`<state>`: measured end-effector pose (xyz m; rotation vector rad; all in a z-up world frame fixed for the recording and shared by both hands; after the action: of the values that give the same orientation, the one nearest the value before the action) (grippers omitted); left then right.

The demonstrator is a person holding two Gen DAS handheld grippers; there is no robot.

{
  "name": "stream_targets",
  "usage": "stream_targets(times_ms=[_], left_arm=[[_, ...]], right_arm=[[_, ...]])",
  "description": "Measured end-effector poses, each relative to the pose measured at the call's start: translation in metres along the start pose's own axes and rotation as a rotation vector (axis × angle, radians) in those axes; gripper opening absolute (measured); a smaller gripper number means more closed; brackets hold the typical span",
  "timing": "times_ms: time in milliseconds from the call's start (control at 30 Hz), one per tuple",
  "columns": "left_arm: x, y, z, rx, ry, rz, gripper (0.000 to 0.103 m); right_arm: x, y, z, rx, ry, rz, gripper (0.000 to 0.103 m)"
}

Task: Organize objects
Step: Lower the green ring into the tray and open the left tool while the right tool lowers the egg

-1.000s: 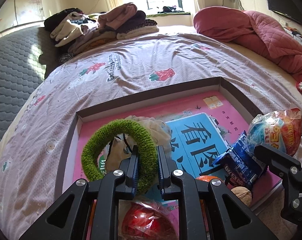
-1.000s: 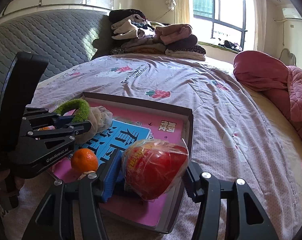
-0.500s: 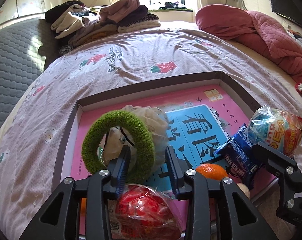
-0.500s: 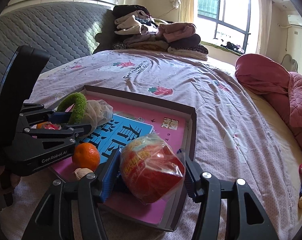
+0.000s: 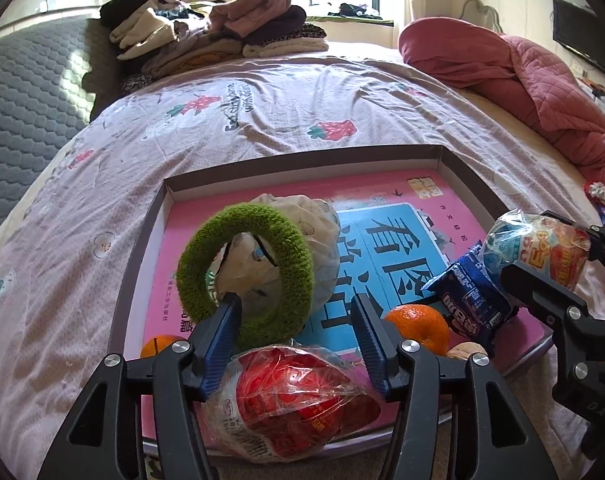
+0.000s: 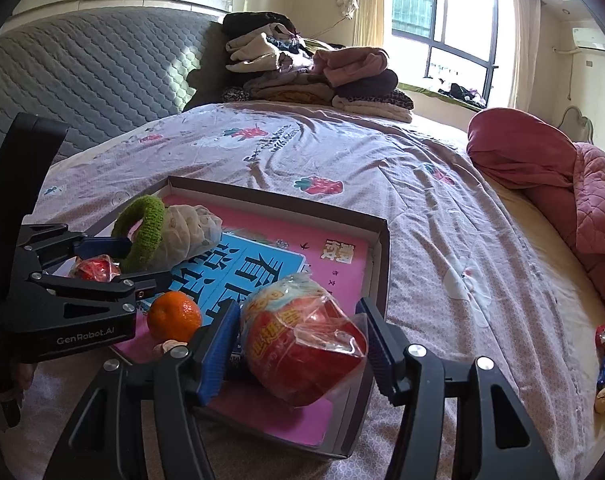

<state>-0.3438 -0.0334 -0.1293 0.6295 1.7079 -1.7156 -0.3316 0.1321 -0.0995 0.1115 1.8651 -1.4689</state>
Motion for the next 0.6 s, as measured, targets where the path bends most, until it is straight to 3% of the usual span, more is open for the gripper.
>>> stream_targets(times_ms=[600], left_arm=[[-0.031, -0.001, 0.007, -0.020, 0.005, -0.030, 0.059]], right_arm=[[-0.015, -0.009, 0.007, -0.013, -0.009, -0.036, 0.061]])
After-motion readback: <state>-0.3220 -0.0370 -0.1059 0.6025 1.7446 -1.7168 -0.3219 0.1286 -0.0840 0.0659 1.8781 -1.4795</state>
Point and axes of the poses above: each gripper's, at about its wrist camera, not at the fingertips, and x roughly the way its jaws point, z to its left, y to its underside, the point moved 9 cm from there along x, roughly the way its jaws point, and after that the axes turned 3 degrees about -z, right-handed, at the moved point
